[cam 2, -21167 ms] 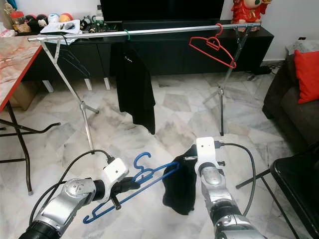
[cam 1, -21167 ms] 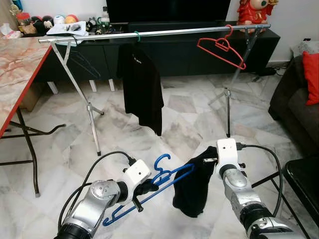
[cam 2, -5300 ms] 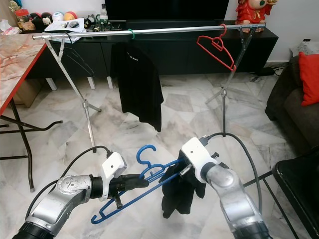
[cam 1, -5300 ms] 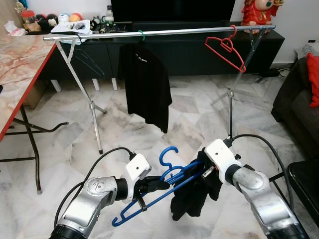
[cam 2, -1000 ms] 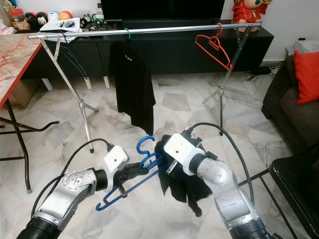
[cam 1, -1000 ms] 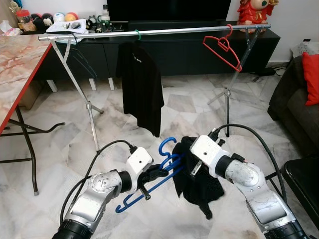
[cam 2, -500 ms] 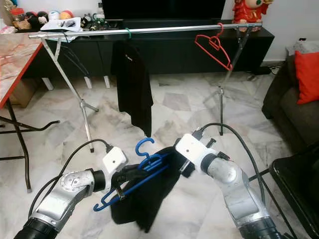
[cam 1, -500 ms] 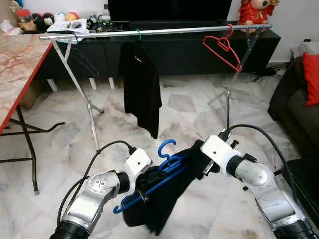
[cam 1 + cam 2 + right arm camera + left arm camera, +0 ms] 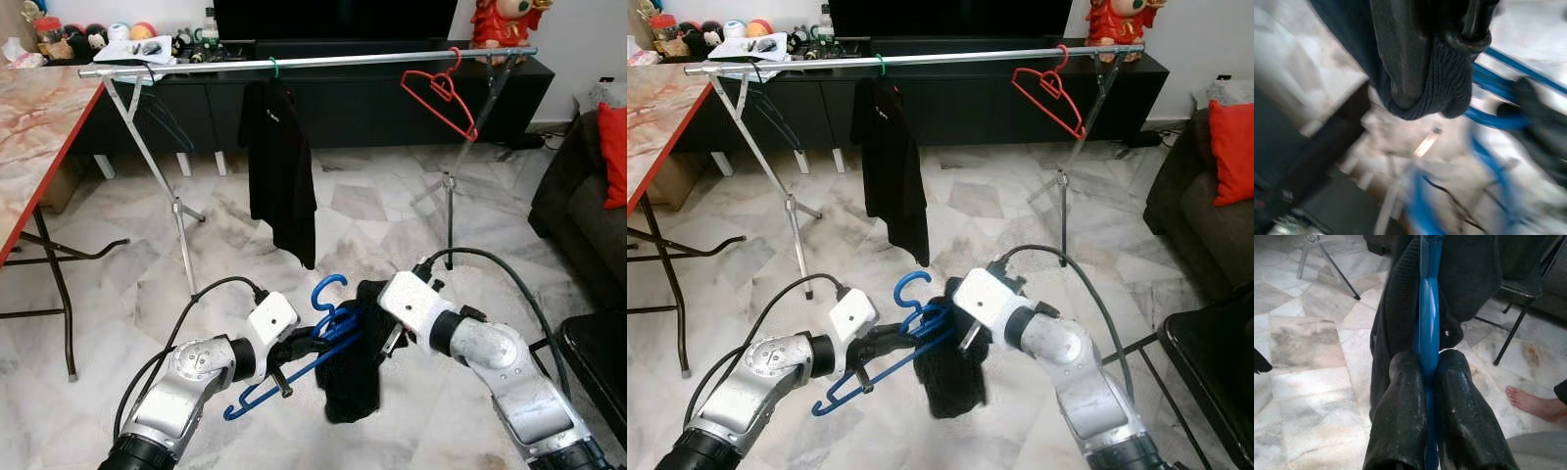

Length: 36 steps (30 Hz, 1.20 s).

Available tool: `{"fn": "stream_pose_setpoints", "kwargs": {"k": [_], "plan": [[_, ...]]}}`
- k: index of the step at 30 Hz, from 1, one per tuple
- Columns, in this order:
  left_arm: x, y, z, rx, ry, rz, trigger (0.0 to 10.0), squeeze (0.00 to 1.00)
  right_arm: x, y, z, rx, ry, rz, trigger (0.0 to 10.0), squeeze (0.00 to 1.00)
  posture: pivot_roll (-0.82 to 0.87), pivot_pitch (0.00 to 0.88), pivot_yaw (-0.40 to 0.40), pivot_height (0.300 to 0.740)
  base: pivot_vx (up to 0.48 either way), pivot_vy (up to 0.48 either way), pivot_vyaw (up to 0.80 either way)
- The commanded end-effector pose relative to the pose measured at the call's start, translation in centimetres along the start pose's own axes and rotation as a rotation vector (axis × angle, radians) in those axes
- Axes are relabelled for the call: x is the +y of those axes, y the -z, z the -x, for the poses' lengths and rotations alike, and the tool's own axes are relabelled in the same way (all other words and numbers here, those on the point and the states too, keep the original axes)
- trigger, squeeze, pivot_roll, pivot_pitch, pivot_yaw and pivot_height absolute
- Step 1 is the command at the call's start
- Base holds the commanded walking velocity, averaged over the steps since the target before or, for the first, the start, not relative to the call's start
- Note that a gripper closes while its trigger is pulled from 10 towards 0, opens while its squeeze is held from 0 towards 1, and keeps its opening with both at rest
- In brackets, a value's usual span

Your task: Hang hanger

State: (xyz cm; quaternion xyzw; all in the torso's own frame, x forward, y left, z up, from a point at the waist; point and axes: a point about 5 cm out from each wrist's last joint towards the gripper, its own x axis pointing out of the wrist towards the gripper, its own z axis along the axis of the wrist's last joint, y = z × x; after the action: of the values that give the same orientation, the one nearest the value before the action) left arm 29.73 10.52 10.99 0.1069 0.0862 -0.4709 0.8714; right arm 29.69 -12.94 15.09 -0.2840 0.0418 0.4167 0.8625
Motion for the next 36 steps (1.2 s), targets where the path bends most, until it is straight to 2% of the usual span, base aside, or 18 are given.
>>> {"fn": "stream_pose_setpoints", "kwargs": {"k": [1, 7, 15, 17, 20, 25, 36], "plan": [[-0.2, -0.6, -0.4, -0.027, 0.01, -0.011, 10.0, 0.0, 1.4, -1.9, 0.0, -0.106, -0.098, 0.0, 10.0, 0.0, -0.03, 0.128, -0.016, 0.74, 0.0, 0.0, 0.0], [-0.3, -0.7, -0.5, -0.04, 0.014, -0.002, 10.0, 0.0, 2.3, -1.7, 0.6, -0.105, -0.195, 0.02, 10.0, 0.0, -0.03, 0.127, -0.015, 0.74, 0.0, 0.0, 0.0], [-0.4, -0.9, -0.8, -0.074, 0.0, 0.027, 10.0, 0.0, 1.6, -1.1, 0.9, -0.062, -0.153, 0.017, 10.0, 0.0, -0.04, 0.132, -0.017, 0.74, 0.0, 0.0, 0.0], [-0.5, -1.3, -1.0, -0.133, -0.011, 0.074, 10.0, 0.0, 1.4, -0.8, 0.9, -0.045, -0.136, 0.021, 10.0, 0.0, -0.04, 0.135, -0.018, 0.74, 0.0, 0.0, 0.0], [-1.0, -1.9, -1.3, -0.21, 0.009, 0.102, 10.0, 0.0, 1.3, -0.7, 1.0, -0.041, -0.13, 0.017, 10.0, 0.0, -0.04, 0.136, -0.021, 0.74, 0.0, 0.0, 0.0], [-2.2, -2.3, -2.1, -0.224, 0.091, 0.107, 10.0, 0.0, 0.8, -0.9, 1.1, -0.054, -0.111, 0.013, 10.0, 0.0, -0.05, 0.137, -0.022, 0.74, 0.0, 0.0, 0.0], [-2.6, -2.4, -1.9, -0.279, 0.12, 0.123, 10.0, 0.0, 0.8, -0.6, 1.1, -0.045, -0.115, 0.005, 10.0, 0.0, -0.05, 0.14, -0.025, 0.74, 0.0, 0.0, 0.0]]}}
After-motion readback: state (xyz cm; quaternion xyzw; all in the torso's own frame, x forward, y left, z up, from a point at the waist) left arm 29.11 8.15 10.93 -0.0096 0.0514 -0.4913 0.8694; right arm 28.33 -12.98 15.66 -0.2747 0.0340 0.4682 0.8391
